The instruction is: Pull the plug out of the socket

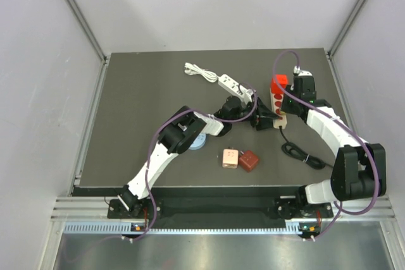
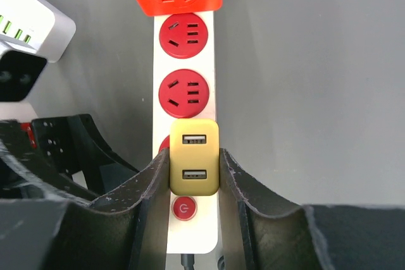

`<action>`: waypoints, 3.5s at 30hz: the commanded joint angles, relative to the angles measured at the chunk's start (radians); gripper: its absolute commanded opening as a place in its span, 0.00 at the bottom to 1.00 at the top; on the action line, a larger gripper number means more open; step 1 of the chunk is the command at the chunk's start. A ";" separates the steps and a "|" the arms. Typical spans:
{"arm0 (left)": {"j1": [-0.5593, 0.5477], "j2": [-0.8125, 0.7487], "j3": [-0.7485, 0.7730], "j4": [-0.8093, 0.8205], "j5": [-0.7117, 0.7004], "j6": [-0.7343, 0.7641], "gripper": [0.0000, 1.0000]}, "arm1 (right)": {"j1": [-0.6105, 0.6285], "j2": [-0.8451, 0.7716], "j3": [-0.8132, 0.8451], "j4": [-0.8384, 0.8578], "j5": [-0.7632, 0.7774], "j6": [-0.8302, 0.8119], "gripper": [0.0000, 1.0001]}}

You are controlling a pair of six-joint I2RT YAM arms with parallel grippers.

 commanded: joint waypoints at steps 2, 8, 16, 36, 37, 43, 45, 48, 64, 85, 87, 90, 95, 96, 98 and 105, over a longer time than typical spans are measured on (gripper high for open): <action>-0.021 -0.001 0.036 -0.032 0.001 0.033 0.59 | 0.019 -0.057 0.021 0.083 0.024 0.029 0.00; -0.031 0.015 0.067 -0.121 -0.002 0.062 0.55 | 0.033 -0.064 0.024 0.086 0.034 0.042 0.00; -0.031 0.003 0.093 -0.358 -0.067 0.119 0.00 | 0.114 -0.132 -0.068 0.202 0.118 -0.001 0.00; -0.033 -0.037 -0.053 -0.469 -0.193 0.164 0.00 | -0.206 -0.183 0.004 0.074 -0.271 0.165 0.00; -0.031 -0.031 -0.049 -0.463 -0.190 0.161 0.00 | -0.139 -0.193 0.010 0.066 -0.149 0.136 0.00; -0.019 -0.007 0.057 -0.517 -0.140 0.223 0.00 | 0.022 -0.239 0.017 -0.067 0.108 0.057 0.00; -0.010 -0.007 0.073 -0.563 -0.132 0.275 0.07 | 0.060 -0.249 0.006 -0.127 0.166 0.072 0.00; 0.009 -0.030 0.071 -0.589 -0.132 0.326 0.42 | 0.151 -0.259 -0.022 -0.238 0.258 0.126 0.00; 0.055 -0.244 -0.093 -0.673 -0.097 0.496 0.74 | 0.724 -0.308 -0.147 -0.693 0.472 0.652 0.04; 0.139 -0.573 -0.430 -0.712 -0.126 0.638 0.71 | 0.886 -0.222 -0.111 -0.689 0.496 0.771 0.73; 0.144 -0.568 -0.435 -0.698 -0.120 0.628 0.71 | 0.851 -0.239 -0.071 -0.674 0.504 0.705 0.74; 0.148 -0.568 -0.438 -0.686 -0.120 0.622 0.71 | 0.732 -0.242 -0.025 -0.657 0.510 0.586 0.77; 0.151 -0.554 -0.432 -0.649 -0.100 0.610 0.71 | 0.448 -0.217 0.006 -0.432 0.420 0.321 0.77; 0.151 -0.550 -0.429 -0.626 -0.086 0.605 0.71 | 0.383 -0.201 0.015 -0.392 0.403 0.251 0.77; 0.151 -0.536 -0.427 -0.595 -0.069 0.590 0.70 | 0.340 -0.131 0.056 -0.311 0.401 0.192 0.77; 0.137 -0.413 -0.280 -0.523 -0.011 0.558 0.70 | 0.162 0.058 0.179 -0.206 0.276 0.096 0.77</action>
